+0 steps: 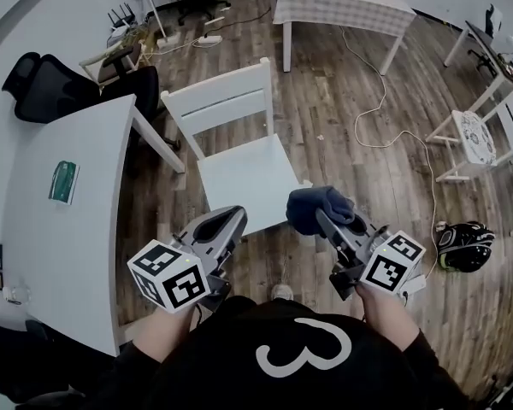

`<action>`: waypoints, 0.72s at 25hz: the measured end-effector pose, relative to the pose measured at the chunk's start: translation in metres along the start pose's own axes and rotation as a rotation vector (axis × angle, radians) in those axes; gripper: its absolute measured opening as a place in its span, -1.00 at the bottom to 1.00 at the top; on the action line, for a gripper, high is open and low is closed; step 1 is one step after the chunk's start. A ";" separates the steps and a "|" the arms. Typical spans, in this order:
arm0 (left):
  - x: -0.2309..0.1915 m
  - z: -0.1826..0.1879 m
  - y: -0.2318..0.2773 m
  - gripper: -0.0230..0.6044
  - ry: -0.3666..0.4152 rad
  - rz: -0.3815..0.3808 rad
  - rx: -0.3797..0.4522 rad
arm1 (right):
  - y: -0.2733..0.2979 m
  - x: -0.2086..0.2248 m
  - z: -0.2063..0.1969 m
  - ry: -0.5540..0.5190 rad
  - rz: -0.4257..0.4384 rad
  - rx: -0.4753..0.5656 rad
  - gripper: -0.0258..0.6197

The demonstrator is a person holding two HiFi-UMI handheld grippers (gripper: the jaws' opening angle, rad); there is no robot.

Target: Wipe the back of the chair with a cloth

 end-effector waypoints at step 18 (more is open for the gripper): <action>-0.120 0.049 0.046 -0.88 -0.086 0.095 0.052 | 0.146 0.050 0.027 -0.034 0.043 -0.156 -0.76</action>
Point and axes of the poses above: the fingertips, and each gripper's own axes: y forward along the fingers, x to its right, z out of its top, the point moved 6 cm from there along -y, backward along the fingers
